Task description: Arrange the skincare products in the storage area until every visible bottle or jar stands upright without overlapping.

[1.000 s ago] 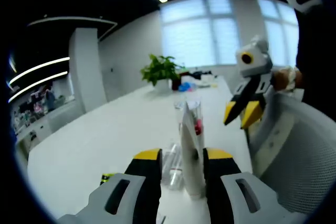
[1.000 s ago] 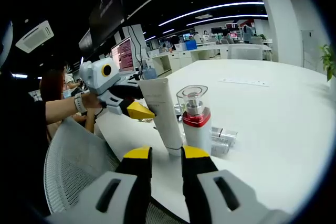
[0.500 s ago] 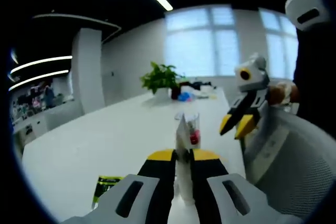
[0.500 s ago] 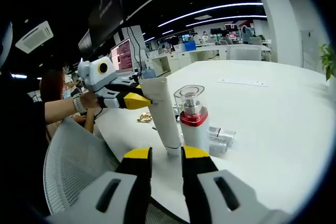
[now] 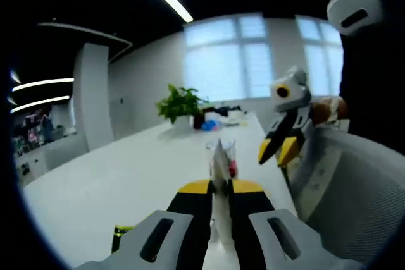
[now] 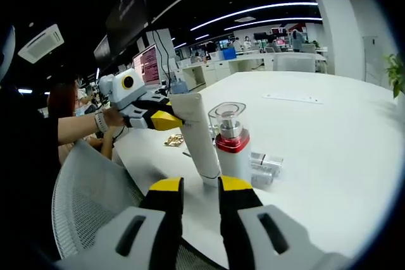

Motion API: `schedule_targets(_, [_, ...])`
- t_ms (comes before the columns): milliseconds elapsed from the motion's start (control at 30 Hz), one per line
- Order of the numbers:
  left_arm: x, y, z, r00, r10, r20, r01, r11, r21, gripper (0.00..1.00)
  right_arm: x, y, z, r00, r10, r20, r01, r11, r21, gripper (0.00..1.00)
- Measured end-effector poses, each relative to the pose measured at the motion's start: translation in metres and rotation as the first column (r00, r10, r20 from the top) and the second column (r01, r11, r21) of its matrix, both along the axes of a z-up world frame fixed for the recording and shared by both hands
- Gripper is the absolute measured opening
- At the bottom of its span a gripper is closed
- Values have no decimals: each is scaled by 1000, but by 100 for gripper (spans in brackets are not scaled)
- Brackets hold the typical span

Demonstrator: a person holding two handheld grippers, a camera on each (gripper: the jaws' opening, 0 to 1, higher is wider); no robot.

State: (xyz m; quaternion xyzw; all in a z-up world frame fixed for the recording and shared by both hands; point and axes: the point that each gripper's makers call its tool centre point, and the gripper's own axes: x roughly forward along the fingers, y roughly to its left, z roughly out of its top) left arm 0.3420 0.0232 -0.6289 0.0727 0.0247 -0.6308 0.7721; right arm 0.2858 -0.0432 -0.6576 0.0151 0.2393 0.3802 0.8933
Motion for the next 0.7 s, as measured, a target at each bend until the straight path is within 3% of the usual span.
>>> schedule_targets(467, [6, -12, 1, 999, -50, -8, 50, 999, -5, 6, 4, -4, -1, 1000, -17, -1, 17, 1000, -12, 23])
schedule_targets(700, [5, -10, 1, 999, -47, -15, 46, 999, -10, 6, 22, -12, -17, 1000, -4, 8, 4, 998, -58, 30])
